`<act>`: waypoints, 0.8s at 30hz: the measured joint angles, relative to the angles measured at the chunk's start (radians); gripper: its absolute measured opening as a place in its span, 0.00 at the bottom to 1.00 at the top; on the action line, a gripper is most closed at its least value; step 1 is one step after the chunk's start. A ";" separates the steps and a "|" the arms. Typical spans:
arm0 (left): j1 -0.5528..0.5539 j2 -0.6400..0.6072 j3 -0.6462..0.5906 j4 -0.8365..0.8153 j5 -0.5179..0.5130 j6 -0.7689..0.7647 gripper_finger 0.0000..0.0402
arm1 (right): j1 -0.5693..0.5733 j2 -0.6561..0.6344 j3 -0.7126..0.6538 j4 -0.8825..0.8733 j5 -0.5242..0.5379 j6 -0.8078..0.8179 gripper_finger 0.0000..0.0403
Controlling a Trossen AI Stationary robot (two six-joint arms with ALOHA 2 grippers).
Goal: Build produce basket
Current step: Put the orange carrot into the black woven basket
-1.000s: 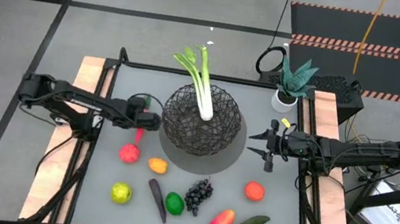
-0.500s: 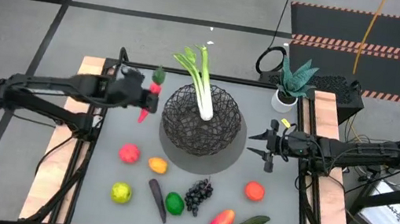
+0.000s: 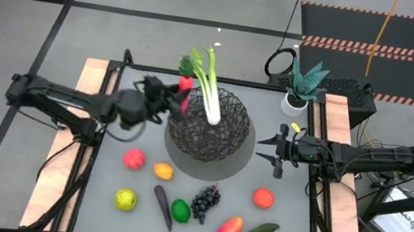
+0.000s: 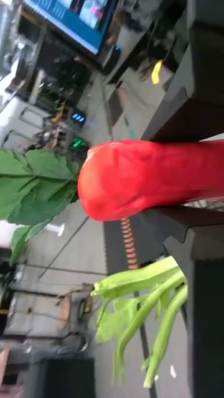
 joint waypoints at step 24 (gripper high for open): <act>0.083 0.520 -0.035 0.390 -0.328 -0.171 0.36 | 0.000 0.000 0.000 -0.002 0.000 -0.022 0.43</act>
